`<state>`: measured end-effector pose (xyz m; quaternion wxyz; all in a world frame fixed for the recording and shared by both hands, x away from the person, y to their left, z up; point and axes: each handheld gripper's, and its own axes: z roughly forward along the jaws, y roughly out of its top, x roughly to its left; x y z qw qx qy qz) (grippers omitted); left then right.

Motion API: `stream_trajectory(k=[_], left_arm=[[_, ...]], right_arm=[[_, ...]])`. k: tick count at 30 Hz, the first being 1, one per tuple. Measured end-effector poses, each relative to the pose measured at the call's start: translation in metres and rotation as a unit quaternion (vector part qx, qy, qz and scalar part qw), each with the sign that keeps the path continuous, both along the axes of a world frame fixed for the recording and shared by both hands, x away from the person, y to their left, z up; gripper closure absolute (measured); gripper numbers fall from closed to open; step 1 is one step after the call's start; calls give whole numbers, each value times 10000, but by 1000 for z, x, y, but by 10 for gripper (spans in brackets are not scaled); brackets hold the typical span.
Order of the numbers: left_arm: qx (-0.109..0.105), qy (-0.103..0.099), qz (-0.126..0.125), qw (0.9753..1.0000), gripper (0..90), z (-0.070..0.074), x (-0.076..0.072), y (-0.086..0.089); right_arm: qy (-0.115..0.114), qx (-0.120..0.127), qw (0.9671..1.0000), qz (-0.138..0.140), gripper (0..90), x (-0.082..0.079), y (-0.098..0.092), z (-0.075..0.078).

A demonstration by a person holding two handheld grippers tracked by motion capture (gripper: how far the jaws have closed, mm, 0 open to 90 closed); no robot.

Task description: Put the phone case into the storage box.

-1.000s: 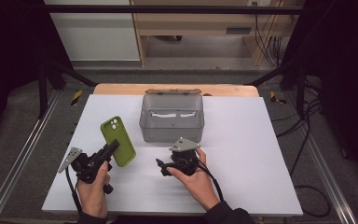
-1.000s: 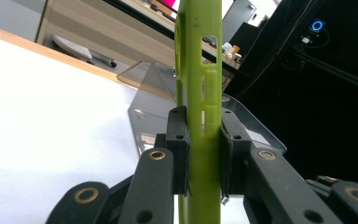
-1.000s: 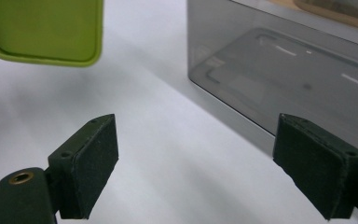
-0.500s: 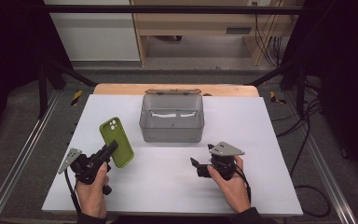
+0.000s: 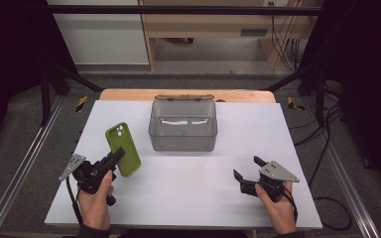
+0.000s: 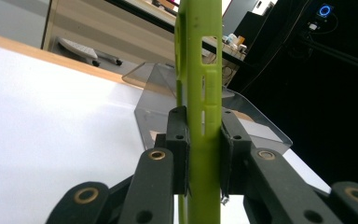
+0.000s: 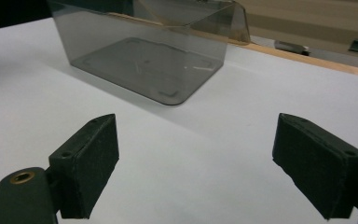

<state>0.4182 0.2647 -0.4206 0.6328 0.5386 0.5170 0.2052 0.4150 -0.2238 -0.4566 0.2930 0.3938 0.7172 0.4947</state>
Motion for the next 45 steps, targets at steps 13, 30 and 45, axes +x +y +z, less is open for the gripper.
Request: stream_trajectory(k=[13, 30, 45], left_arm=[[88, 265, -231, 9993, 772, 27, 21, -6], [805, 158, -462, 9956, 772, 79, 67, -61], [1083, 67, -361, 9934, 772, 94, 98, -88]], right_arm=[[-173, 75, 9998, 54, 84, -10, -19, -10], [-331, 85, 9993, 143, 65, -12, -14, -13], [-680, 148, 9969, 372, 64, -15, -13, -14]])
